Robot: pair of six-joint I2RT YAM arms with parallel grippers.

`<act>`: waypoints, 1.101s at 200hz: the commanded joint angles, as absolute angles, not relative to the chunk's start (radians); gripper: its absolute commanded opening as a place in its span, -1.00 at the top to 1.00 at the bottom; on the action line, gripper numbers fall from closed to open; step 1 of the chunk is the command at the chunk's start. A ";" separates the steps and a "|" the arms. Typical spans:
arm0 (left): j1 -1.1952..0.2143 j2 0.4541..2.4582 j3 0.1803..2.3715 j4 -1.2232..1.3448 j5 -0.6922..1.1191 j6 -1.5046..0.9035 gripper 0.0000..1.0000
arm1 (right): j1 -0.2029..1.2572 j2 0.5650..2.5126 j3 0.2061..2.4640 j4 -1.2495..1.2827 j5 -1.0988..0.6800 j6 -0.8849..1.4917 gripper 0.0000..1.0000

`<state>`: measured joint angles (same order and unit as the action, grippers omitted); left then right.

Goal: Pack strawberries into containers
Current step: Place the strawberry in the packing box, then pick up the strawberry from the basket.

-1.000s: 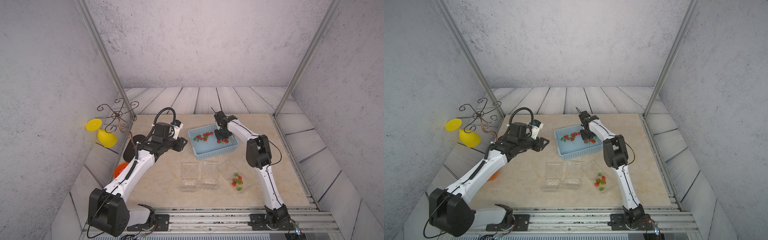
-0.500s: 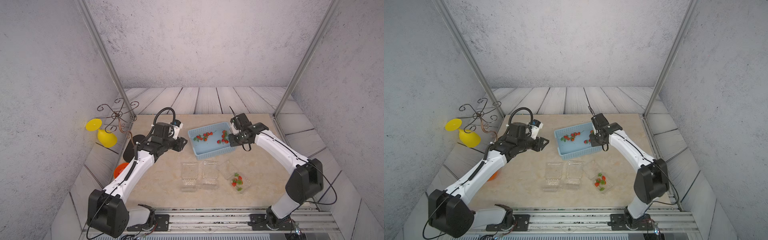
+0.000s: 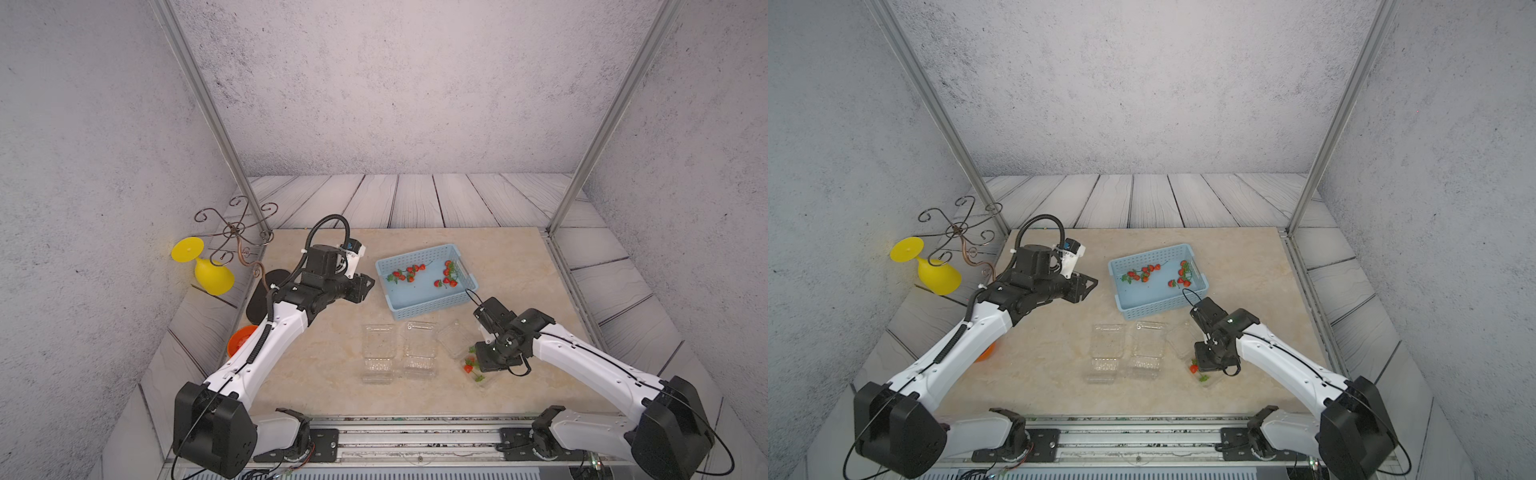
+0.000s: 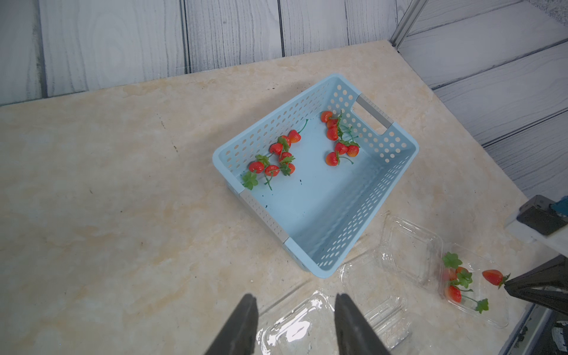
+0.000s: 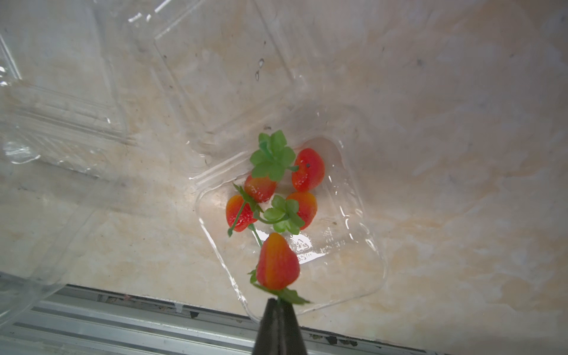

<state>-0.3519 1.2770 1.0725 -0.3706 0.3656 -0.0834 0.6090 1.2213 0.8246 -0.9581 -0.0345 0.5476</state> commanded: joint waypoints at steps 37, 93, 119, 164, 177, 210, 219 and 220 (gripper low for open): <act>-0.357 1.232 1.079 -0.379 0.359 -0.074 0.10 | 0.612 1.257 0.790 -0.902 -0.004 0.655 0.25; -0.357 1.239 1.079 -0.379 0.357 -0.073 0.10 | 0.580 1.394 1.128 -0.910 0.146 0.509 0.12; -0.357 1.244 1.078 -0.378 0.354 -0.072 0.10 | 0.531 1.579 1.313 -0.838 0.133 0.421 0.13; -0.357 1.266 1.080 -0.376 0.359 -0.072 0.10 | 0.456 1.990 1.718 -0.790 0.024 0.343 0.13; -0.357 1.270 1.081 -0.377 0.357 -0.071 0.10 | 0.434 2.079 1.806 -0.739 -0.059 0.369 0.13; -0.357 1.281 1.083 -0.374 0.360 -0.072 0.10 | 0.395 2.279 1.981 -0.623 -0.191 0.482 0.14; -0.357 1.282 1.081 -0.374 0.361 -0.072 0.10 | 0.386 2.316 2.004 -0.583 -0.218 0.516 0.14; -0.357 1.282 1.081 -0.374 0.361 -0.072 0.10 | 0.386 2.319 2.007 -0.579 -0.220 0.518 0.14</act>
